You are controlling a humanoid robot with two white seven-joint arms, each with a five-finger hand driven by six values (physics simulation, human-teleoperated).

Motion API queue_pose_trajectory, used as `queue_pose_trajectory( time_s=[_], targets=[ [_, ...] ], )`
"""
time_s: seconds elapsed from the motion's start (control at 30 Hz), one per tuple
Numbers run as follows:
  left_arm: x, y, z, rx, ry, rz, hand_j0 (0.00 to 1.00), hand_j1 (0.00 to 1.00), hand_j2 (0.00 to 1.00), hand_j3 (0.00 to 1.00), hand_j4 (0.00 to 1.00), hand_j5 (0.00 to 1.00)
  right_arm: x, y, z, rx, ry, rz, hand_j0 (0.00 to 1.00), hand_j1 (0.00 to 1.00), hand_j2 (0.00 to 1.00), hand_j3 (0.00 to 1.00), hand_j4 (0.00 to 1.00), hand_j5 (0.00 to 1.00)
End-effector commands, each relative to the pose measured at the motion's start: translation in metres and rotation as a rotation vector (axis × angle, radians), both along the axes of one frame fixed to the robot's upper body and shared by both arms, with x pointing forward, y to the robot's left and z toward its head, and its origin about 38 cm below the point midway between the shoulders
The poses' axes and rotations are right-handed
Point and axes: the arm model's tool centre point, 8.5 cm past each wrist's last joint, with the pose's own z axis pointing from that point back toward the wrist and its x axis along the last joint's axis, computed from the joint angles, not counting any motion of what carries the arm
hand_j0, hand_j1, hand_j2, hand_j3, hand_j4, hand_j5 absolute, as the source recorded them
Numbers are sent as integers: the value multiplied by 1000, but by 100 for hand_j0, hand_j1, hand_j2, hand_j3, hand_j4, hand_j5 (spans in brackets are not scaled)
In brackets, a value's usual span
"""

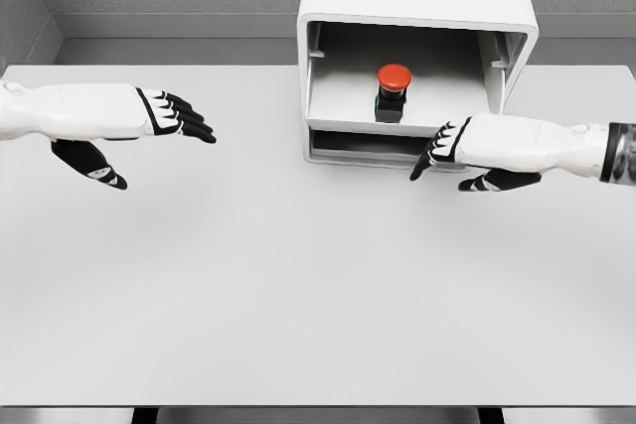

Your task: Slide open multi-storey tabletop storage cabinets and put open load switch and slide close multi-storey tabletop storage cabinets

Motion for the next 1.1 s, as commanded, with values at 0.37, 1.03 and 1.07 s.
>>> queue_pose_trajectory(
  time_s=[0.37,1.03,1.07],
  targets=[
    [0,0,1,-6,2,4,100,100,100,100,100,100,17,3,-4,15,17,-23,72,72,72,72,72,72],
    [0,0,1,-6,2,2,100,100,100,100,100,100,32,-1,4,25,2,-55,72,72,72,72,72,72],
    [0,0,1,-6,2,4,100,100,100,100,100,100,33,-1,4,25,3,-55,72,72,72,72,72,72]
  ],
)
